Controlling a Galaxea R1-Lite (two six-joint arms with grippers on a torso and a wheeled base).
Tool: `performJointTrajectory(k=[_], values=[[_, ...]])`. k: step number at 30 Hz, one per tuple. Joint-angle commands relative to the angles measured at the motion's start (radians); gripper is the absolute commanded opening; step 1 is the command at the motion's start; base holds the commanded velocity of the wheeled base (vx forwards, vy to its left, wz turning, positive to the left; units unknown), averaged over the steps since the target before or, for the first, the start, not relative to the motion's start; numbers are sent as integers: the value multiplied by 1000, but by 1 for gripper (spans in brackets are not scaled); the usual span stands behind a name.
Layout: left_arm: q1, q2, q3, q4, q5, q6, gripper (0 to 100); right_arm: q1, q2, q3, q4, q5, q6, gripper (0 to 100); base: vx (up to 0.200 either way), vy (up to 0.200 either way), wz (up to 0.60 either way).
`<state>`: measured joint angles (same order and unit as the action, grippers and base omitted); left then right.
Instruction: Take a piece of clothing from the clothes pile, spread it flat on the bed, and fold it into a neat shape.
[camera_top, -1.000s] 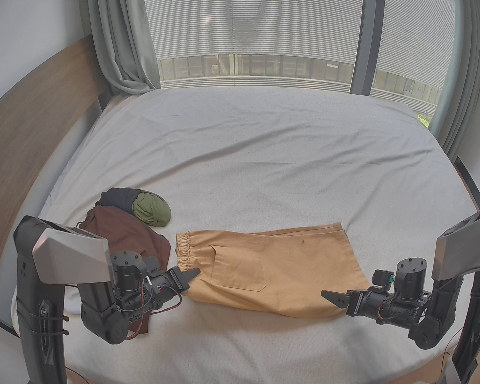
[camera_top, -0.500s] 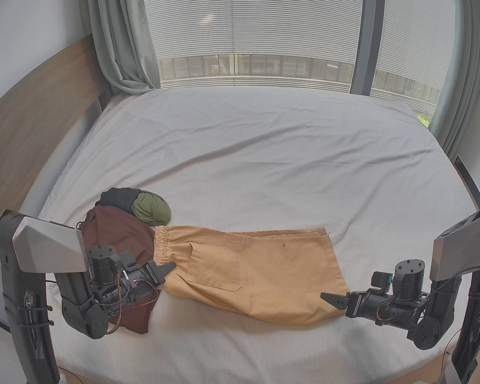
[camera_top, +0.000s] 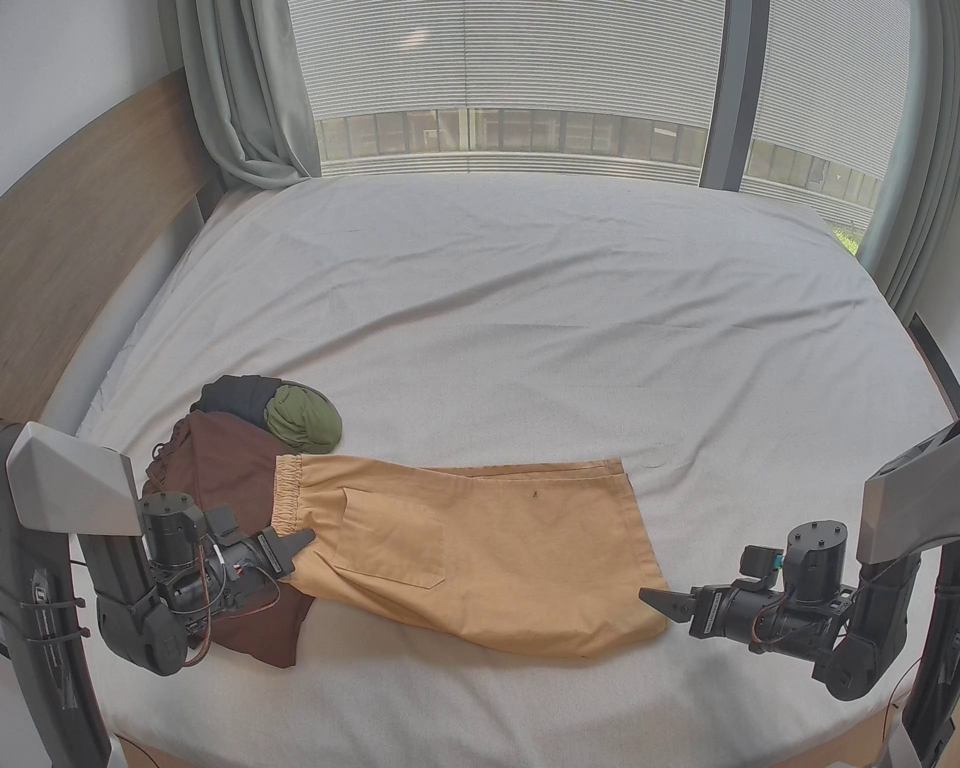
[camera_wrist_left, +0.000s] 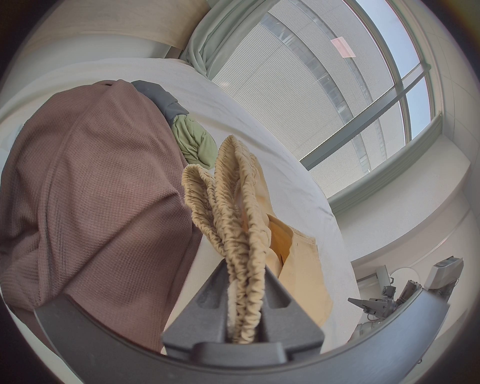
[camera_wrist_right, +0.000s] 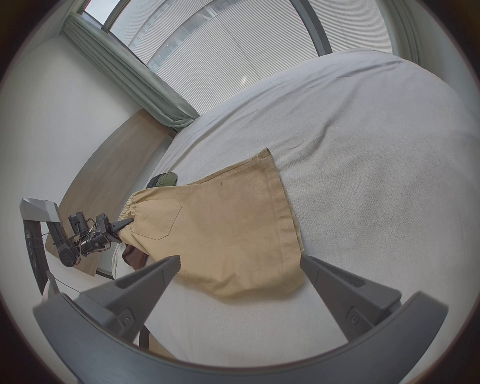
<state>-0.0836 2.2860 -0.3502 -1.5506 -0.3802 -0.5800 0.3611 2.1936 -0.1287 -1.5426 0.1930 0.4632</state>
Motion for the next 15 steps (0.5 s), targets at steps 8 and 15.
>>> performJointTrajectory(k=[8, 15], values=[[-65, -39, -1, 0, 3, 11, 0, 1, 0, 4, -1, 0, 0, 100, 0, 0, 0], [-208, -66, -44, 1, 20, 9, 0, -4, -3, 4, -1, 0, 0, 100, 0, 0, 0]])
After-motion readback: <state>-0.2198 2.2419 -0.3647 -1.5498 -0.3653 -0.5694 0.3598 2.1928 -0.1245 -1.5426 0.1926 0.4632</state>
